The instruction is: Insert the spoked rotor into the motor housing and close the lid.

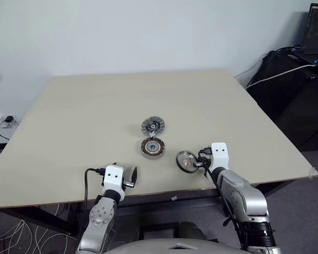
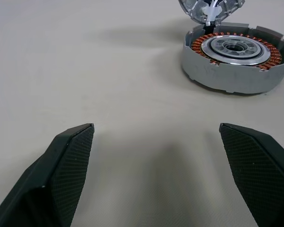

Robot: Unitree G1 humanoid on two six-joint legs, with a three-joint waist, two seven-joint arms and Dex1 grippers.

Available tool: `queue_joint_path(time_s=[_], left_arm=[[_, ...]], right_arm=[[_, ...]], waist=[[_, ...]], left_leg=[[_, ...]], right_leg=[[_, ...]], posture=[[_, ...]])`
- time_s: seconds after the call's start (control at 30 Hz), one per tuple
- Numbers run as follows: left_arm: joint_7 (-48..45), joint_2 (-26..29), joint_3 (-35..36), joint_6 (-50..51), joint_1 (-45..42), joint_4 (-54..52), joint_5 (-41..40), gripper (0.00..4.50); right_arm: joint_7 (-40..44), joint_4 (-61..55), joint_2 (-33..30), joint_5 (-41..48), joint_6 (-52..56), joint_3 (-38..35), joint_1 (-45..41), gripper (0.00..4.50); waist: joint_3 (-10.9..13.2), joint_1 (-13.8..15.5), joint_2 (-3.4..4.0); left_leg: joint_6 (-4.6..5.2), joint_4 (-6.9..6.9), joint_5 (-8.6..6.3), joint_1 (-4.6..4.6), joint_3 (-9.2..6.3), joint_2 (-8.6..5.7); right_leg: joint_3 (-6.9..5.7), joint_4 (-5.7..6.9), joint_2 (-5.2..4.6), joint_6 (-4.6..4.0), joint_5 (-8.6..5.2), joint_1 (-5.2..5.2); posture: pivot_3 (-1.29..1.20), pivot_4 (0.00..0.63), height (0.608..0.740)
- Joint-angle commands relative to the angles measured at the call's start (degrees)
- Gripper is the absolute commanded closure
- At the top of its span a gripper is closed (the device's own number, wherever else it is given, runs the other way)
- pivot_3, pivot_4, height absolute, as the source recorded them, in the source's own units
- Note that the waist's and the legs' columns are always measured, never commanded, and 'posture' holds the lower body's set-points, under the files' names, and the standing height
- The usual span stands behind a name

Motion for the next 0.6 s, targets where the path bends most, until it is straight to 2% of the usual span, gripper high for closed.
queue_joint_path(time_s=[0.03, 0.43, 0.53, 0.6], left_arm=[[-0.40, -0.17, 0.46, -0.88, -0.81, -1.07, -0.04, 0.00], [-0.99, -0.30, 0.96, -0.91, -1.24, -0.51, -0.43, 0.00], [-1.15, -0.37, 1.09, -0.88, -1.28, -0.47, -0.44, 0.00], [-1.22, -0.41, 1.14, -0.85, -1.28, -0.48, -0.41, 0.00]], right_arm=[[0.53, -2.20, -0.58, -0.08, -0.81, 0.18, -1.19, 4.48], [1.92, -2.61, -0.69, -0.08, -2.64, 0.36, -1.39, 4.48], [2.47, -3.07, -0.63, 0.43, -2.92, 0.12, -1.53, 3.94], [2.32, -3.64, -0.69, 0.30, -2.66, 0.19, -1.55, 3.32]], waist=[[0.00, 0.01, 0.00], [0.01, -0.18, 0.00], [0.01, -0.18, 0.00], [0.01, -0.17, 0.00]], left_leg=[[0.00, 0.00, 0.00, 0.00, 0.00, 0.00], [-0.01, 0.00, 0.00, -0.01, 0.00, 0.00], [-0.01, 0.00, 0.00, -0.01, 0.00, 0.00], [-0.01, 0.00, -0.01, -0.01, 0.00, 0.00]], right_leg=[[0.00, 0.00, 0.00, 0.00, 0.00, 0.00], [0.00, 0.00, 0.00, 0.00, 0.00, -0.01], [0.00, 0.00, 0.00, 0.00, 0.00, -0.01], [-0.01, 0.00, 0.00, 0.00, 0.00, -0.01]], posture=[[0.00, 0.000, 0.740], [0.00, 0.000, 0.740], [0.00, 0.000, 0.740], [0.00, 0.000, 0.740]])
